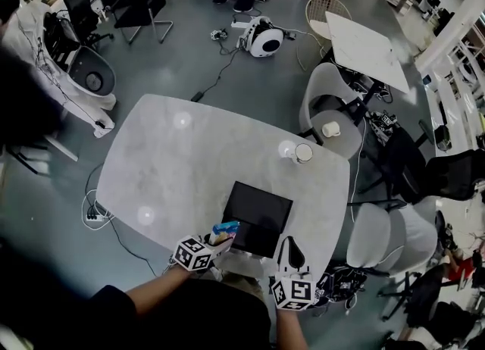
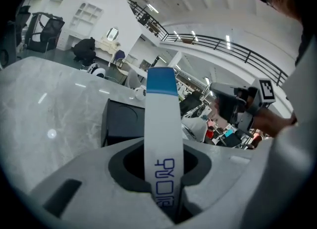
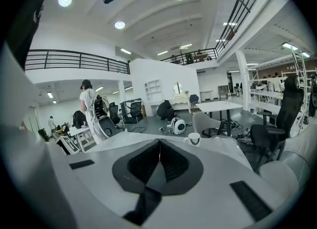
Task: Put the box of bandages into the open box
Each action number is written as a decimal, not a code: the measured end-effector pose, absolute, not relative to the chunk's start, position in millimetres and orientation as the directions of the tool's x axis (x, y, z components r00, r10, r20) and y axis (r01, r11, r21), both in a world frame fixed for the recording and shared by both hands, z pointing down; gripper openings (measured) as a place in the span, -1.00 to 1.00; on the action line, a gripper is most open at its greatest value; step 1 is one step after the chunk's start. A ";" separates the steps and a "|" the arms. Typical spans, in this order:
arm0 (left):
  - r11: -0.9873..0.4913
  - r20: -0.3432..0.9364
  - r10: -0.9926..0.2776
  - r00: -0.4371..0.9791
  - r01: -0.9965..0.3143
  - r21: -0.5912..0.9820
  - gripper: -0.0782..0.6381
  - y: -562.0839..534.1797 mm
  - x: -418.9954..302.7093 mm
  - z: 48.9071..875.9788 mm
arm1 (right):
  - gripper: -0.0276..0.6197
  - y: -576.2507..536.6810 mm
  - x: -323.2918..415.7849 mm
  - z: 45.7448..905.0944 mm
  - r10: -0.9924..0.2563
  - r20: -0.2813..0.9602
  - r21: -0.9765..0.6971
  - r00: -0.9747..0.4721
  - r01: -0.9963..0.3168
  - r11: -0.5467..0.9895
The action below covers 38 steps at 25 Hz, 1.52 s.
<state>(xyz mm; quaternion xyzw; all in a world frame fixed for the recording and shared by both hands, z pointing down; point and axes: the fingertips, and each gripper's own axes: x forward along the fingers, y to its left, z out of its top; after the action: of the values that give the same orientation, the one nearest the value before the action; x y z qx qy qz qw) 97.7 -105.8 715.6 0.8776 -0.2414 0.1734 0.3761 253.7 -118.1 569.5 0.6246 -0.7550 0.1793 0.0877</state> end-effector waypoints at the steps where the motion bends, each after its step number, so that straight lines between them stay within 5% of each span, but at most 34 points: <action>1: -0.605 0.474 -0.282 0.834 -0.538 0.587 -0.52 -105.6 102.7 718.4 | -0.88 -120.2 258.0 571.7 -0.911 0.359 -0.166 -0.205 -0.974 0.154; 7: -0.710 0.537 -0.202 0.819 -0.500 0.495 -0.52 -110.0 120.6 741.7 | -0.88 -125.9 271.1 575.6 -0.904 0.365 -0.176 -0.221 -0.970 0.166; 22: -0.797 0.639 0.214 0.739 -0.246 0.551 -0.51 -87.1 159.3 788.8 | -0.88 -108.6 298.9 583.9 -0.901 0.390 -0.193 -0.189 -0.974 0.121; 38: -0.862 0.733 0.402 0.549 -0.043 0.505 -0.51 -72.5 186.9 819.1 | -0.88 -81.7 329.0 591.6 -0.908 0.401 -0.196 -0.118 -0.980 0.041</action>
<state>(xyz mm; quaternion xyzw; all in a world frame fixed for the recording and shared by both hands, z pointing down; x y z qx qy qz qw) 186.9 -72.5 819.1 0.8467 0.1061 0.4627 0.2402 329.0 -81.7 591.6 0.6588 -0.7165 0.2136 0.0836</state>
